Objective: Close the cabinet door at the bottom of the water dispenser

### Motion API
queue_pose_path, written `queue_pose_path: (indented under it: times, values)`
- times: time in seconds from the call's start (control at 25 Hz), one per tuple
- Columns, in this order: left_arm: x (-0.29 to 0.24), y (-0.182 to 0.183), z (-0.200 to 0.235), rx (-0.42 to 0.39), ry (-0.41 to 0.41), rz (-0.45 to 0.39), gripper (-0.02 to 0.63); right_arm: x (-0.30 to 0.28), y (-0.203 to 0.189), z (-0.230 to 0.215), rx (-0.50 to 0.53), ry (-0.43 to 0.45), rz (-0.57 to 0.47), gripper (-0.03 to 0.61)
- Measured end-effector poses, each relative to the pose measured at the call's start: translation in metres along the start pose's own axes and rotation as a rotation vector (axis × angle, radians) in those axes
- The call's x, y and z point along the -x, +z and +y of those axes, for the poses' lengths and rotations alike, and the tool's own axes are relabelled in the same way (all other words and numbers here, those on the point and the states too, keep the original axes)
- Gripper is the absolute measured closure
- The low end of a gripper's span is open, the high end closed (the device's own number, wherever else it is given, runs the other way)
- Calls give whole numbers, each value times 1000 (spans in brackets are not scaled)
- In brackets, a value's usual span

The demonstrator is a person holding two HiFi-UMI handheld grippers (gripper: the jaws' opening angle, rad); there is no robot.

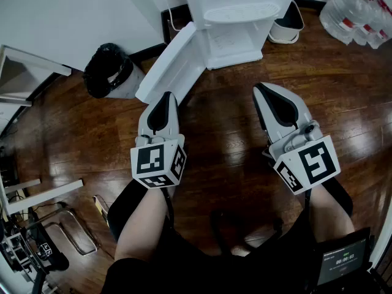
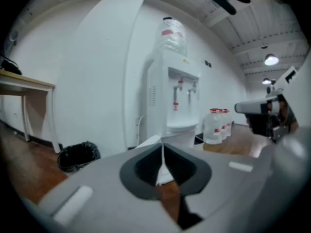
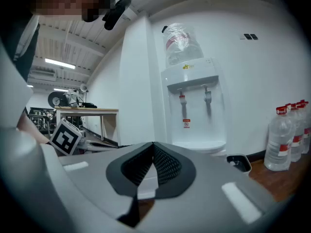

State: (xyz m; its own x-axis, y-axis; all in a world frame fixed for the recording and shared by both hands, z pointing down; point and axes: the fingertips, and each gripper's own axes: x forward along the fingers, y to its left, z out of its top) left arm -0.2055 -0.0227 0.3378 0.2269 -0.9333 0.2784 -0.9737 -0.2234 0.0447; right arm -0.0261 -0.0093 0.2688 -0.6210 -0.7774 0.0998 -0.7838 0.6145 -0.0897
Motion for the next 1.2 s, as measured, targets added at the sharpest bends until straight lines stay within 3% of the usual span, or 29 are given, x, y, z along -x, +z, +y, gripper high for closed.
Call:
queue_pose_path:
  times: [0.08, 0.2, 0.36, 0.56, 0.64, 0.8, 0.88, 1.08, 1.2]
  values:
    - [-3, -12, 24, 28, 62, 56, 406, -3, -1, -1, 8, -4, 10, 574]
    - [-6, -21, 55, 44, 122, 109, 313, -9, -4, 0, 20, -4, 22, 574]
    - [-11, -34, 88, 84, 154, 140, 306, -23, -3, 0, 16, 2, 25, 574]
    - [-19, -64, 115, 221, 154, 202, 299, -44, -2, -5, 0, 14, 30, 574]
    - [-23, -69, 119, 172, 133, 227, 299, -50, -1, -7, -6, 17, 29, 574]
    - [-28, -68, 115, -62, 1, 305, 296, -63, -1, -10, -14, 31, 37, 574]
    - [-27, -71, 116, -136, -41, 351, 298, -67, -1, -13, -14, 37, 42, 574]
    - [-23, -90, 123, -146, -59, 467, 331, -70, -8, -20, -31, 32, 60, 574]
    - [-23, -87, 122, -138, -60, 462, 371, -70, -11, -20, -33, 31, 72, 574]
